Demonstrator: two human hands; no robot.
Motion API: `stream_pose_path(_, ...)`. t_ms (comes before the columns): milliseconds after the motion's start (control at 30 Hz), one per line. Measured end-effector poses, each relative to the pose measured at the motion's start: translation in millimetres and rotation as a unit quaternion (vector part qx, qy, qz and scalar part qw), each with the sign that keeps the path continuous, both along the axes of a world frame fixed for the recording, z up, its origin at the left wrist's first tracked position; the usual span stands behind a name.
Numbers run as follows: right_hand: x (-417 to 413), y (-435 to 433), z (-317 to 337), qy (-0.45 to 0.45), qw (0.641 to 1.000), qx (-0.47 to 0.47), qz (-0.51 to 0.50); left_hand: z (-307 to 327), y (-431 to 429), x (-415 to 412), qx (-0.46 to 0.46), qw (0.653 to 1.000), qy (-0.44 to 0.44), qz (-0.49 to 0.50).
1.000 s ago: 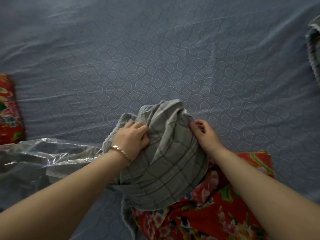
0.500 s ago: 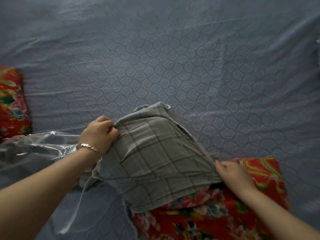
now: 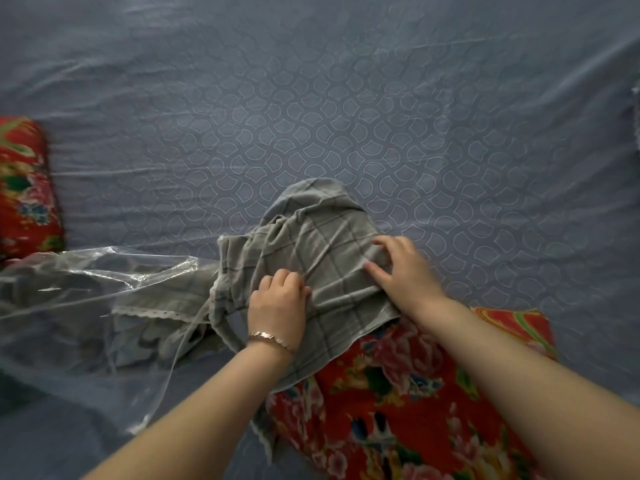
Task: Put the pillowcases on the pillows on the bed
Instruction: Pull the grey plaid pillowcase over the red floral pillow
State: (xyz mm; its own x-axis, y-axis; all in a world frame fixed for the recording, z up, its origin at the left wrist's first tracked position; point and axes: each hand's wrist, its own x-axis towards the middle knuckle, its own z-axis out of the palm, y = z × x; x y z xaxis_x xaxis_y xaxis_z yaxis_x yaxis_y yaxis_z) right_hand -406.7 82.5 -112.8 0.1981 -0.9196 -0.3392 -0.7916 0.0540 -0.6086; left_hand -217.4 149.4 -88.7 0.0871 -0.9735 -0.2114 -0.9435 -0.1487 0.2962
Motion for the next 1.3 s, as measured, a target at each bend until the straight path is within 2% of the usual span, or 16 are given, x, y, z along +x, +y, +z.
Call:
stream_pose_path(133,7,-5,-15,0.067,0.994,0.065,0.062,4,-13,-5,0.084,0.994,-0.025,0.063)
stream_pose_path(267,5,-6,-16,0.048,0.996,0.014,0.080,-1,-21,-7,0.074,0.995,-0.055,0.042)
stream_pose_path(367,-9,-4,6,-0.024,0.993,-0.033,0.113,0,-18,-10,0.056,0.998,-0.013,0.007)
stream_pose_path(433,-24,4,28,-0.020,0.990,-0.021,0.141,1,-18,-12,0.057,0.998,0.008,-0.027)
stream_pose_path(500,-38,20,40,0.039,0.979,0.010,0.200,2,-18,-15,0.062,0.995,-0.022,-0.081)
stream_pose_path(567,-46,35,39,0.076,0.966,0.044,0.245,0,-16,-20,0.008,0.988,-0.056,-0.141)
stream_pose_path(733,-38,31,37,0.019,0.977,0.055,0.207,-4,4,-16,-0.030,0.977,-0.071,-0.200)
stream_pose_path(800,-35,25,34,0.027,0.973,0.040,0.226,-7,7,-6,-0.044,0.973,-0.094,-0.207)
stream_pose_path(833,-33,24,32,0.031,0.970,0.013,0.239,-6,6,-1,-0.051,0.976,-0.080,-0.196)
stream_pose_path(967,-27,17,22,0.066,0.945,-0.160,0.276,20,3,6,-0.094,0.988,0.076,-0.094)
stream_pose_path(1067,-21,8,22,0.048,0.931,-0.178,0.315,33,18,17,-0.078,0.978,0.141,-0.134)
stream_pose_path(1167,-19,10,26,0.031,0.906,-0.163,0.389,19,32,41,-0.044,0.971,0.091,-0.215)
stream_pose_path(1233,-20,17,27,0.004,0.904,-0.137,0.406,12,33,55,-0.068,0.971,0.060,-0.223)
stream_pose_path(1300,-24,24,28,0.009,0.915,-0.118,0.385,10,30,60,-0.113,0.965,0.018,-0.237)
